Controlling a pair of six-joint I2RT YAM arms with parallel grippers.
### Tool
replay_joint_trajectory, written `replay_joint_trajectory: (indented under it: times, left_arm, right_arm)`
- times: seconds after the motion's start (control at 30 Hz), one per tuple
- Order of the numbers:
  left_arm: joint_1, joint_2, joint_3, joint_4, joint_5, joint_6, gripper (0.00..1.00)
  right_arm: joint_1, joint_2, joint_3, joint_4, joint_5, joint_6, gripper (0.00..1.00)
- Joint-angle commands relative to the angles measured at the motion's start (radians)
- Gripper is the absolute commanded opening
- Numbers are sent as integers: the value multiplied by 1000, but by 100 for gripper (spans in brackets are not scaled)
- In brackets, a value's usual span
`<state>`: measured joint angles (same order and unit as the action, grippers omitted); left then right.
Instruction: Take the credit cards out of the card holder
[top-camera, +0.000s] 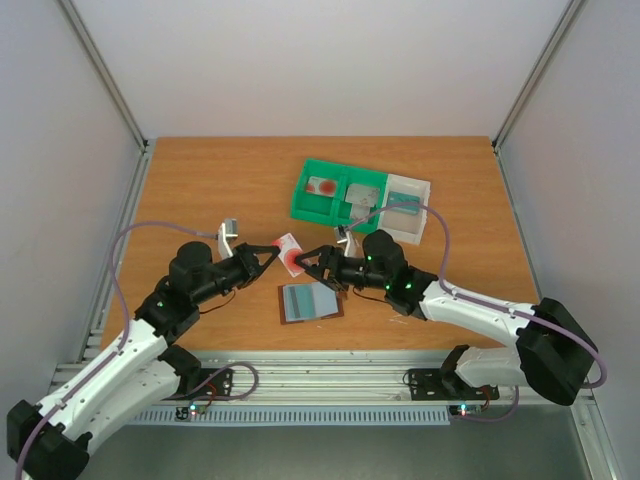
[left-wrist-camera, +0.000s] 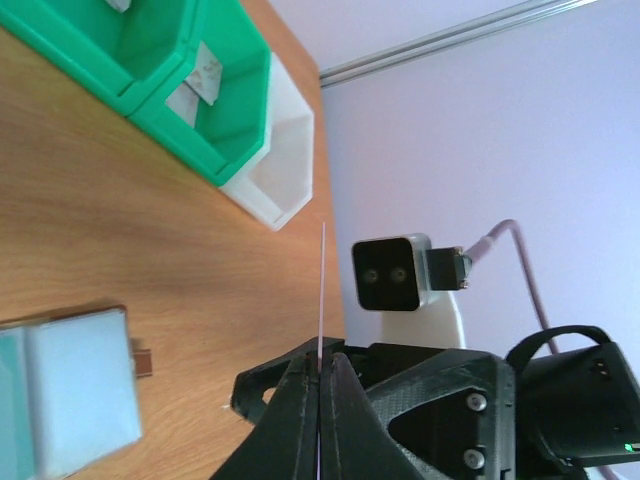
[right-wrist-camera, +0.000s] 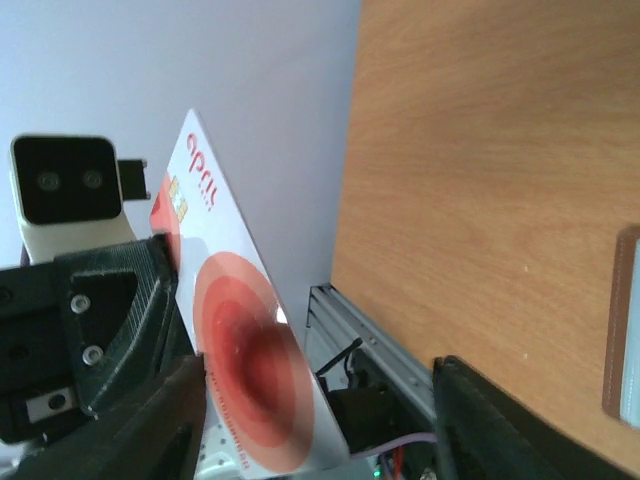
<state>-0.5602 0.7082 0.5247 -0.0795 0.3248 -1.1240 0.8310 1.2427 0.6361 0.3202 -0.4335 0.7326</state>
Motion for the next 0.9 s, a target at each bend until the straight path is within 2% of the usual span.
replay_joint_trajectory:
  times: [0.0, 0.07, 0.1, 0.17, 0.23, 0.33, 0.43, 0.5, 0.53, 0.6, 0.73, 0.87]
  left_arm:
    - [5, -11, -28, 151, 2, -32, 1]
    - [5, -5, -35, 173, 11, -39, 0]
    - [6, 1, -39, 187, 18, -41, 0]
    - [4, 15, -43, 218, 49, -42, 1]
    - [3, 30, -44, 234, 79, -31, 4]
    - [4, 25, -45, 222, 106, -12, 24]
    - [3, -10, -33, 180, 131, 28, 43]
    - [5, -38, 14, 77, 166, 91, 51]
    - [5, -52, 61, -27, 181, 164, 53]
    - [5, -76, 120, -131, 236, 261, 59]
    - [5, -67, 221, -250, 374, 388, 59]
    - [5, -19, 292, -330, 502, 459, 43]
  right_arm:
    - [7, 20, -10, 147, -39, 54, 54]
    - [8, 13, -22, 169, -37, 48, 38]
    - [7, 7, -26, 173, -36, 35, 33]
    - [2, -11, -30, 163, -40, -3, 15]
    - [-9, -39, -33, 153, -61, -48, 3]
    - [-18, -102, -18, 74, -115, -139, 1]
    - [-19, -151, 25, -103, -170, -265, 1]
    - [-20, -188, 44, -165, -230, -352, 1]
    - [-20, -206, 55, -190, -264, -382, 1]
    - [-20, -238, 77, -227, -326, -422, 1]
    - [-20, -252, 154, -363, -418, -502, 1]
    - [-20, -248, 196, -416, -489, -548, 1]
